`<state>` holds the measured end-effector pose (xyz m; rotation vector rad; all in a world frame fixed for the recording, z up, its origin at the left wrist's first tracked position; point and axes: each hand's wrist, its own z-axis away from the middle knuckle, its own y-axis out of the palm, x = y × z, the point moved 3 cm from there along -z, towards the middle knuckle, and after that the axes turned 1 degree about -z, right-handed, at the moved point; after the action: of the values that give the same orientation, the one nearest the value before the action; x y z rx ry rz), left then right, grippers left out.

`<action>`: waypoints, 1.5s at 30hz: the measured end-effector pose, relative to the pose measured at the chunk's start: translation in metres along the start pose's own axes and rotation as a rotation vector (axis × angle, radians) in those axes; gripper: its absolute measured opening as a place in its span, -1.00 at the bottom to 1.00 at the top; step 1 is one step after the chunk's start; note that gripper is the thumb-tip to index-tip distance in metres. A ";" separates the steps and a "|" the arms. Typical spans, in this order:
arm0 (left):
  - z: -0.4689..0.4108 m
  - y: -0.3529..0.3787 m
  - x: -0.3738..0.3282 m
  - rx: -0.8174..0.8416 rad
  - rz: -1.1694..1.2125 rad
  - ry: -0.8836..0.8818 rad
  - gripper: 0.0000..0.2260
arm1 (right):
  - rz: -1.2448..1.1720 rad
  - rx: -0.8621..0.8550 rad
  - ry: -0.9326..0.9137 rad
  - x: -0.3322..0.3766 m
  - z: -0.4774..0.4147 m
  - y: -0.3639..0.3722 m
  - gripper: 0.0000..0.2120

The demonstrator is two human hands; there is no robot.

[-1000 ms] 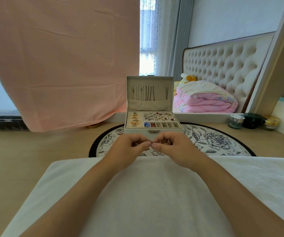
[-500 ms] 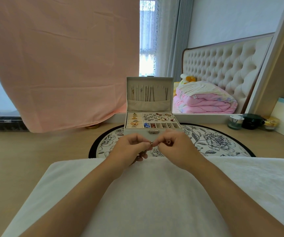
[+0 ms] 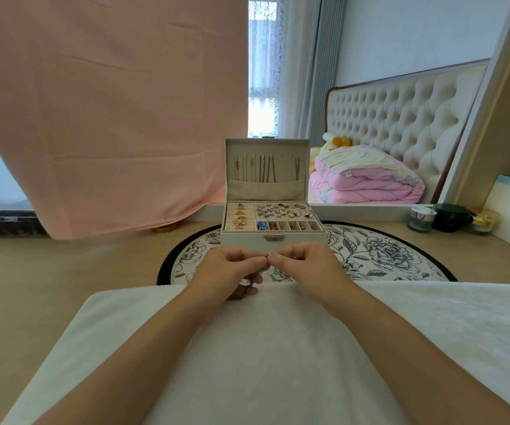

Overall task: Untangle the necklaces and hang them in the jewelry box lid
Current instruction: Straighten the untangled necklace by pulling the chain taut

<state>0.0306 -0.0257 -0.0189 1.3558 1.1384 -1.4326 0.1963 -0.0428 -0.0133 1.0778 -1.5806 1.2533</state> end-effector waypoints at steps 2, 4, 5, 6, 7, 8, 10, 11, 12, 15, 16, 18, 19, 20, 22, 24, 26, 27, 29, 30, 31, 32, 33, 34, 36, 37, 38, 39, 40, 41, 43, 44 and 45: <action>0.000 0.002 0.001 -0.011 0.040 -0.034 -0.93 | 0.039 0.007 -0.011 0.001 0.000 0.000 -0.93; -0.001 0.004 0.002 -0.029 0.044 -0.040 -0.96 | 0.071 0.016 -0.020 0.001 0.001 0.001 -0.90; -0.001 0.005 0.003 -0.042 0.027 -0.029 -0.95 | 0.079 0.013 -0.024 0.001 0.002 0.001 -0.89; -0.002 0.006 0.003 -0.057 0.005 -0.014 -0.92 | 0.084 0.005 -0.022 0.001 0.002 0.002 -0.88; -0.003 0.007 0.003 -0.072 -0.016 0.002 -0.90 | 0.084 -0.005 -0.015 0.001 0.002 0.002 -0.88; -0.003 0.007 0.003 -0.086 -0.030 0.013 -0.88 | 0.077 -0.012 -0.006 0.002 0.003 0.002 -0.88; -0.004 0.008 0.003 -0.097 -0.050 0.026 -0.90 | 0.050 -0.028 0.007 0.003 0.003 0.001 -0.87; -0.003 0.008 0.002 -0.091 -0.062 0.032 -0.91 | 0.043 -0.041 0.011 0.002 0.002 0.001 -0.88; -0.003 0.010 0.001 -0.082 -0.075 0.040 -0.90 | 0.042 -0.055 0.014 0.002 0.002 0.001 -0.88; -0.002 0.013 0.002 -0.033 -0.134 0.073 -0.88 | 0.028 -0.090 0.017 0.002 0.001 0.002 -0.90; -0.002 0.014 0.001 -0.002 -0.159 0.078 -0.88 | 0.018 -0.098 0.014 0.003 0.002 0.002 -0.90; -0.002 0.013 0.000 0.062 -0.165 0.067 -0.87 | -0.013 -0.090 0.006 0.005 0.002 0.002 -0.88; -0.001 0.012 0.000 0.080 -0.149 0.056 -0.86 | -0.041 -0.065 0.008 0.005 0.002 0.002 -0.87; -0.001 0.010 -0.001 0.092 -0.141 0.050 -0.85 | -0.085 -0.029 0.019 0.005 0.002 0.003 -0.85; 0.001 0.008 -0.003 0.122 -0.183 0.089 -0.84 | -0.223 0.023 0.075 0.004 0.000 0.004 -0.78; 0.002 0.006 -0.005 0.165 -0.316 0.175 -0.88 | -0.342 0.050 0.126 0.002 -0.003 0.002 -0.76; 0.004 0.006 -0.007 0.195 -0.409 0.219 -0.87 | -0.323 0.080 0.131 0.002 -0.004 -0.002 -0.76; 0.003 0.005 -0.007 0.182 -0.418 0.231 -0.84 | -0.289 0.104 0.125 0.002 -0.003 -0.003 -0.76; 0.001 0.003 -0.008 0.074 -0.432 0.269 -0.79 | -0.222 0.157 0.107 0.002 -0.002 -0.004 -0.74; 0.000 0.001 -0.009 0.010 -0.421 0.278 -0.81 | -0.188 0.177 0.090 0.003 -0.002 -0.004 -0.74; 0.000 0.000 -0.009 -0.019 -0.391 0.280 -0.87 | -0.157 0.194 0.071 0.003 -0.001 -0.004 -0.73; 0.000 0.001 -0.009 0.002 -0.358 0.275 -0.93 | -0.136 0.209 0.055 0.004 -0.001 -0.004 -0.72; 0.000 0.003 -0.008 0.043 -0.319 0.260 -0.91 | -0.125 0.221 0.044 0.005 -0.001 -0.004 -0.72; 0.001 0.004 -0.007 0.071 -0.278 0.237 -0.88 | -0.112 0.232 0.033 0.005 0.000 -0.005 -0.73; 0.002 0.005 -0.007 0.052 -0.201 0.180 -0.86 | -0.067 0.251 0.007 0.007 0.001 -0.006 -0.76; 0.002 0.004 -0.008 0.031 -0.180 0.154 -0.87 | -0.038 0.257 -0.005 0.008 0.002 -0.006 -0.77; 0.001 0.004 -0.008 0.029 -0.175 0.134 -0.88 | -0.011 0.257 -0.012 0.008 0.002 -0.007 -0.76; 0.001 0.003 -0.008 0.047 -0.188 0.119 -0.89 | 0.012 0.255 -0.012 0.009 0.002 -0.007 -0.76; 0.001 0.003 -0.009 0.078 -0.219 0.109 -0.91 | 0.028 0.254 -0.008 0.008 0.001 -0.007 -0.75; 0.000 0.003 -0.009 0.113 -0.264 0.106 -0.92 | 0.044 0.256 -0.003 0.008 0.001 -0.006 -0.75; -0.001 0.003 -0.010 0.155 -0.331 0.120 -0.92 | 0.064 0.263 0.000 0.008 0.002 -0.004 -0.75; 0.000 0.004 -0.011 0.161 -0.325 0.124 -0.91 | 0.051 0.263 0.005 0.008 0.002 -0.003 -0.75; -0.001 0.003 -0.012 0.157 -0.307 0.122 -0.88 | 0.024 0.260 0.014 0.008 0.002 -0.003 -0.76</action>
<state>0.0346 -0.0258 -0.0072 1.4388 1.3837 -1.7063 0.1960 -0.0464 -0.0050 1.2098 -1.4512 1.5098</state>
